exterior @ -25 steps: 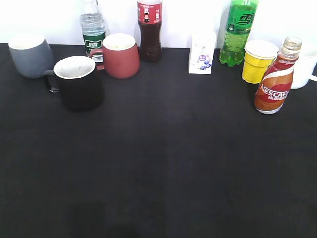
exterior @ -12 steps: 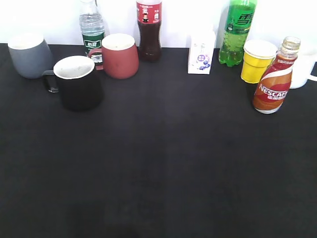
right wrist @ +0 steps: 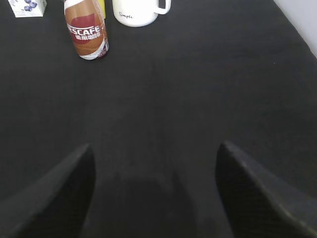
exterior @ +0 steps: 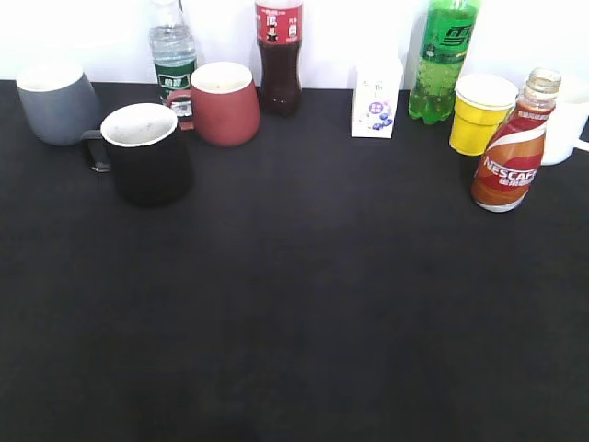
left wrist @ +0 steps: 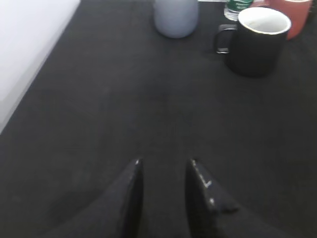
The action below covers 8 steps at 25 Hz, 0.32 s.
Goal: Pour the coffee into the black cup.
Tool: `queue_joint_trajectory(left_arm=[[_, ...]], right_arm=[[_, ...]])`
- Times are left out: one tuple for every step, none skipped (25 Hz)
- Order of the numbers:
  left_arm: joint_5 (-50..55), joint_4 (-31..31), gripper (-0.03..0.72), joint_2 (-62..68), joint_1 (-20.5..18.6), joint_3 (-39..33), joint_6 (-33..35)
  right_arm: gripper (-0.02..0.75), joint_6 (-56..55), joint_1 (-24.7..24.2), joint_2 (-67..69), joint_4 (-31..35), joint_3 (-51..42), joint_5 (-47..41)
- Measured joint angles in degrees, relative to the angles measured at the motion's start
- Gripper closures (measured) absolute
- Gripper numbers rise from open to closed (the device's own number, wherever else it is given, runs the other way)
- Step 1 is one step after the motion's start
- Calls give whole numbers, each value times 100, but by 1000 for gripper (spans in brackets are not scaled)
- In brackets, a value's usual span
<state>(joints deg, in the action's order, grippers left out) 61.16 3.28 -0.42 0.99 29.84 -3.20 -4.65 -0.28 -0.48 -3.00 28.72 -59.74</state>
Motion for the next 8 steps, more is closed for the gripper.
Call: queue_joint_trajectory(left_arm=[[0,0,460,0,-31,0,0],[0,0,460,0,-44,-6,0],[0,0,460,0,-44,-6,0],[0,0,460,0,-44,-6,0],[0,0,460,0,-44,-6,0],[0,0,460,0,-44,-6,0],[0,0,460,0,-44,-6,0],[0,0,460,0,-44,-6,0]], right_arm=[[148,0,0,0,0,0,0],[148,0,0,0,0,0,5],[148,0,0,0,0,0,5],[148,0,0,0,0,0,5],[148,0,0,0,0,0,5],[148,0,0,0,0,0,5],[148,0,0,0,0,0,5],[148,0,0,0,0,0,5]])
